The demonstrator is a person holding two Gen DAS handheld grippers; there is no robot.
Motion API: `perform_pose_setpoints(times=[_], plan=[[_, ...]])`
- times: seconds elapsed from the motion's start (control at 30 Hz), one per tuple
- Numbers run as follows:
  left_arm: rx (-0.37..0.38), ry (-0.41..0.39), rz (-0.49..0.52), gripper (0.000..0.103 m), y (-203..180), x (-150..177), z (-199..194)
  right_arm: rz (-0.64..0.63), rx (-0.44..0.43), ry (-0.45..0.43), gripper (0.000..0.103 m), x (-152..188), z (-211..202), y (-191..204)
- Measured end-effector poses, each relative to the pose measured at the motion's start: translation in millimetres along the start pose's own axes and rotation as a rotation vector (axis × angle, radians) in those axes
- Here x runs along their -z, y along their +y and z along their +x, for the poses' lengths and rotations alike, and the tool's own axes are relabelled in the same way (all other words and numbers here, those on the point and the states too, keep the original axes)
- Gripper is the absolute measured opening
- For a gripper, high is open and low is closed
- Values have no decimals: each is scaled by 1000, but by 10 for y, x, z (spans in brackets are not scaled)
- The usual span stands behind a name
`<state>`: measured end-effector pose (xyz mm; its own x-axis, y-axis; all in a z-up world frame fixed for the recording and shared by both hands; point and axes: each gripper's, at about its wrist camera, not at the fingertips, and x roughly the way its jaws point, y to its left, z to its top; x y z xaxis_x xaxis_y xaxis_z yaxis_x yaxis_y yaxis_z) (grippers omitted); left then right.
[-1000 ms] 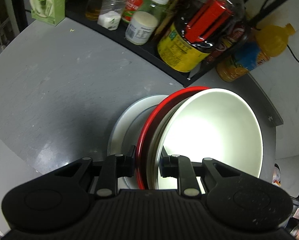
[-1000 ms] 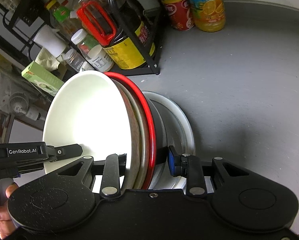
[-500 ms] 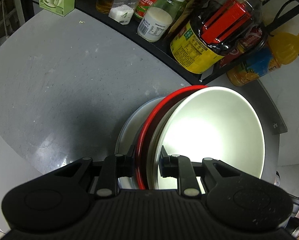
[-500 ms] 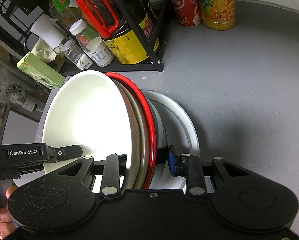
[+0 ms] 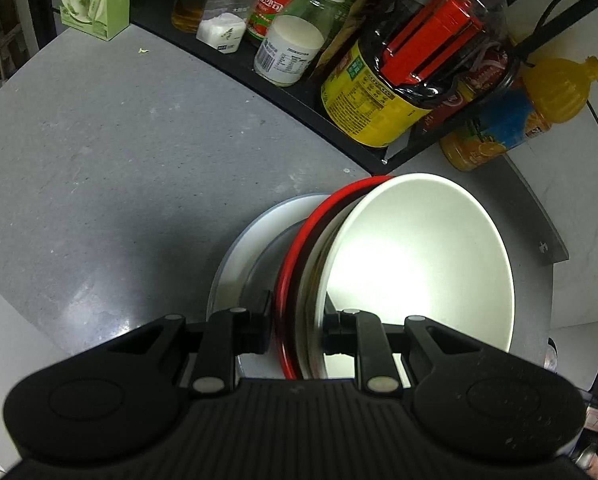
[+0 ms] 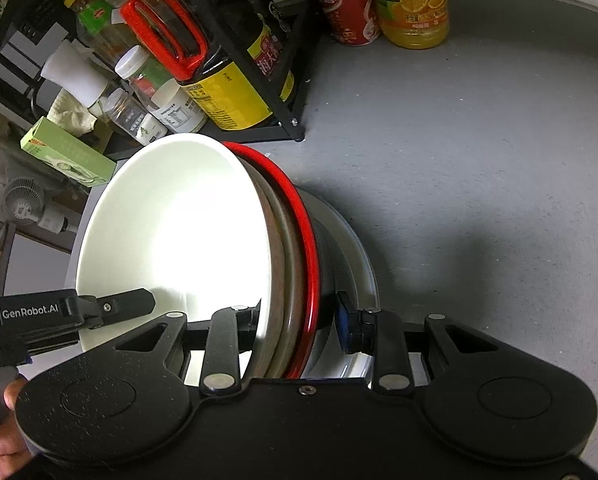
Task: Organize plates and bowls
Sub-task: 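Carry the red bowl stack over the white plate stack and lower it, then open both grippers and release the bowls onto the plates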
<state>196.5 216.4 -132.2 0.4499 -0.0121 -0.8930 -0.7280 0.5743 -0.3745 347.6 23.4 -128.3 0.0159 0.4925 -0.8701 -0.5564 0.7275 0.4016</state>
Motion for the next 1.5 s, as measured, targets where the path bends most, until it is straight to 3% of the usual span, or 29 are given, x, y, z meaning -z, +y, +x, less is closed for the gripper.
perform_pose_setpoints(times=[0.43, 0.7, 0.8, 0.97, 1.03, 1.13, 1.3, 1.5], plan=[[-13, 13, 5, 23, -4, -38, -14, 16, -23, 37, 36, 65, 42, 4], [-10, -8, 49, 29, -87, -38, -102, 24, -39, -67, 37, 43, -310, -57], [-8, -28, 80, 39, -139, -22, -155, 28, -27, -98, 45, 84, -406, -75], [-25, -71, 152, 67, -233, 17, -257, 35, 9, -155, 60, 181, -554, -78], [-31, -100, 186, 72, -260, 46, -312, 40, 23, -187, 71, 231, -629, -70], [-26, -129, 238, 76, -298, 93, -373, 56, 54, -240, 83, 329, -757, -82], [-19, -138, 311, 79, -354, 154, -408, 117, 104, -320, 92, 530, -988, -169], [-6, -162, 347, 79, -428, 191, -494, 182, 171, -368, 93, 744, -1215, -317]])
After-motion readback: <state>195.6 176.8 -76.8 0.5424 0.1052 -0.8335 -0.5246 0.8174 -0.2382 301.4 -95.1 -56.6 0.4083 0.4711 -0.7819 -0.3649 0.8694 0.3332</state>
